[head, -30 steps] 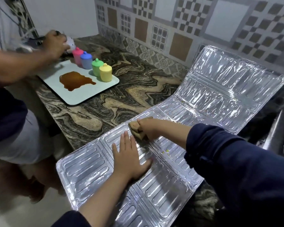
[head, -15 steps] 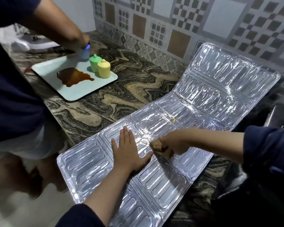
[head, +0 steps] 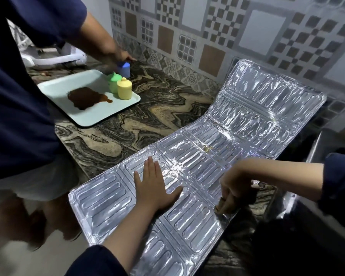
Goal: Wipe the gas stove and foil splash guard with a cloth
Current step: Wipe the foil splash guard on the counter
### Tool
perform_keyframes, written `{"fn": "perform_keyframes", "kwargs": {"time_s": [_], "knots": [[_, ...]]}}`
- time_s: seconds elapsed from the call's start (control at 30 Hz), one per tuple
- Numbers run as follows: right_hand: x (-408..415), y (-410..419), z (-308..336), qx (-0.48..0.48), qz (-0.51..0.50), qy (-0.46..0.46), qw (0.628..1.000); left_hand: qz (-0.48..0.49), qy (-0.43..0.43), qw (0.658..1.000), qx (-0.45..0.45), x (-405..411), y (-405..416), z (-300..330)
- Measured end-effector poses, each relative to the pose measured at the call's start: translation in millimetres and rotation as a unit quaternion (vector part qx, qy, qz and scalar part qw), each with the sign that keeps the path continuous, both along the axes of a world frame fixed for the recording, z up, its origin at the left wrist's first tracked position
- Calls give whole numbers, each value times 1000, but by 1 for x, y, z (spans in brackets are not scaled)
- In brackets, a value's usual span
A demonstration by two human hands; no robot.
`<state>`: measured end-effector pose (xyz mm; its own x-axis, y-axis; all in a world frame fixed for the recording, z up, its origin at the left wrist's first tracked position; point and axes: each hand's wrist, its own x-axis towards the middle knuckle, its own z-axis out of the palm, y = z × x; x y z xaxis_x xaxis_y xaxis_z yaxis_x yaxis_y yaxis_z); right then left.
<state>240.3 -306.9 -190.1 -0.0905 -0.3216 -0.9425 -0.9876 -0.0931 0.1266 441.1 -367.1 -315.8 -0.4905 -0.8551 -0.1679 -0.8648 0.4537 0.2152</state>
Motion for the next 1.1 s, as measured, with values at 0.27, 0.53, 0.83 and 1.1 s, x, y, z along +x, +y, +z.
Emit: {"fn": "perform_keyframes", "kwargs": {"time_s": [0.27,0.53,0.83,1.1], "knots": [[-13,-49,61,-274,-24,-67,959,-31,-26,999,12,7,-2,3],[4,-92,-9,-435,40,-84,896,-20,-37,999,15,24,8,6],[14,-88,-50,-363,20,-34,931,-22,-53,998,-32,-16,-13,21],[11,-99,-45,-318,34,-16,947,-14,-13,1000,-24,-34,-13,-2]]}}
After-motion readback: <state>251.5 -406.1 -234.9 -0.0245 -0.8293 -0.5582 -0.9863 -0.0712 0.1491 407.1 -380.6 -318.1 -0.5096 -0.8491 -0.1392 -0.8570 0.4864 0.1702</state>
